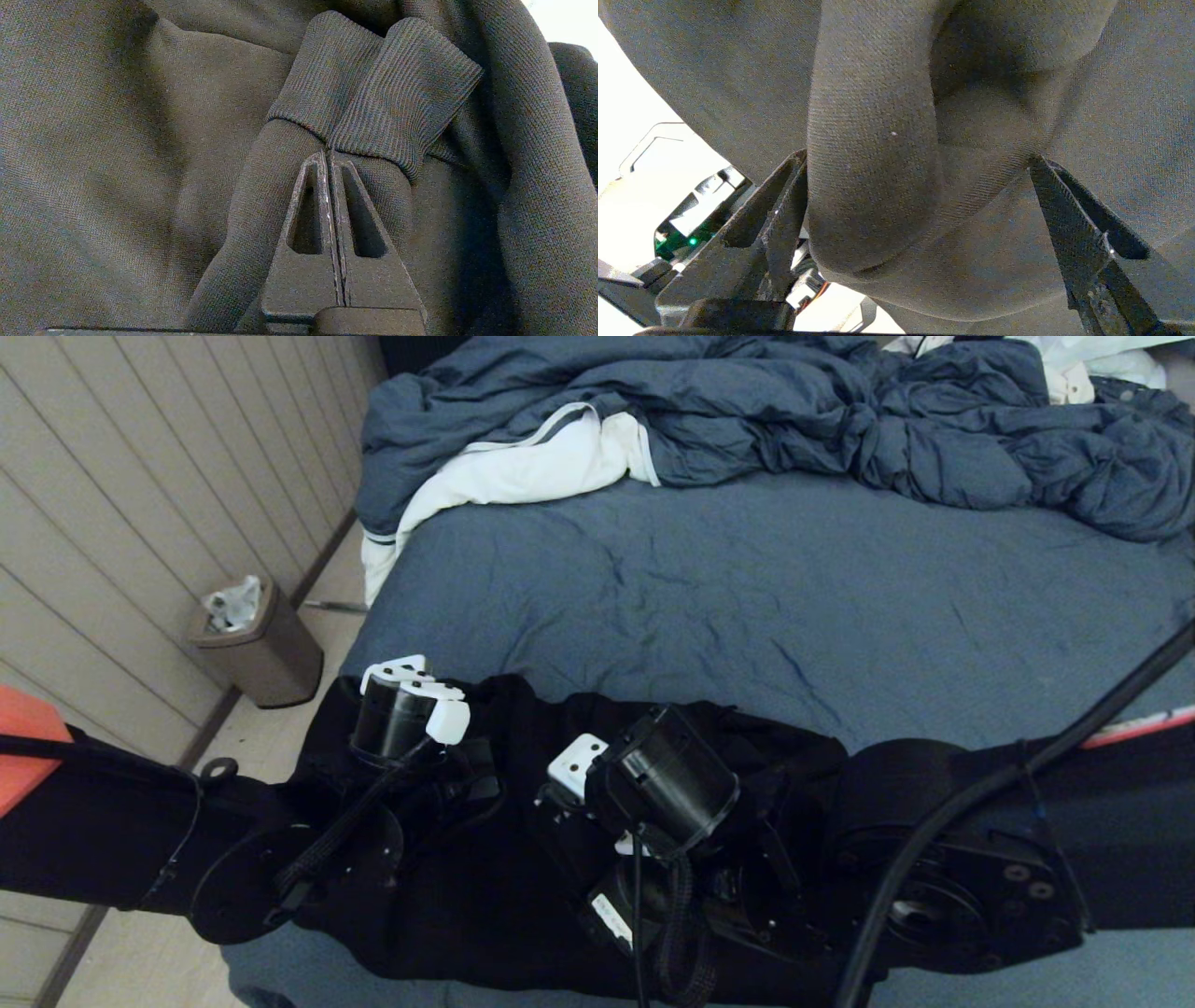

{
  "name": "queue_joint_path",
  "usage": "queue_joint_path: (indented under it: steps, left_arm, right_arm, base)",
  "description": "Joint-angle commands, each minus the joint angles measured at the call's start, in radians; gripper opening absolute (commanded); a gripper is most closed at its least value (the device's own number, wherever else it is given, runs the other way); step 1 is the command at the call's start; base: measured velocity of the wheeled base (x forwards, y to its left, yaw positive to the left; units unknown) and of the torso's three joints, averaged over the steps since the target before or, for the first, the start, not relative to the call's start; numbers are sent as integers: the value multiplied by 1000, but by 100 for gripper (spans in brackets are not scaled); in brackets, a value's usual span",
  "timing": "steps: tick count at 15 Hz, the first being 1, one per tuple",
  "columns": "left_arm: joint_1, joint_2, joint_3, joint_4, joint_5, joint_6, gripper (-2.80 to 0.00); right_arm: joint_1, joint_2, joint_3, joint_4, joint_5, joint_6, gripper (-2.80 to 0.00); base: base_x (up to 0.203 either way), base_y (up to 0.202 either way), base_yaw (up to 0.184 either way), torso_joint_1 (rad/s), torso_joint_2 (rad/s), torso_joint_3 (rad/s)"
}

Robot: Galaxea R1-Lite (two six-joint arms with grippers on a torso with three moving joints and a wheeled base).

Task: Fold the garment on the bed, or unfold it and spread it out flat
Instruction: Unfold the black sweatshirt

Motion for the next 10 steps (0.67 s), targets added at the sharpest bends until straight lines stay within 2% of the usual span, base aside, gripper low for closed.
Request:
queue_joint_path:
  steps: [1, 7, 8, 10]
  left_arm:
    - [0, 1, 0, -4, 3, -3, -280]
    - [0, 2, 0, -4, 3, -3, -280]
    - [0, 5, 0, -4, 3, -3, -280]
    - [-2, 9, 0, -4, 3, -3, -280]
  right_arm:
    - [1, -1, 3, 1, -2, -3, 0]
    - [1, 2, 1, 1, -8, 3, 0]
    - [1, -1, 29, -4, -7, -8, -280]
    - [0, 2, 8, -21, 1, -8, -280]
  base:
    - [0, 0, 0, 0, 0, 0]
    - [0, 0, 0, 0, 0, 0]
    - [0, 0, 0, 0, 0, 0]
    - [0, 0, 0, 0, 0, 0]
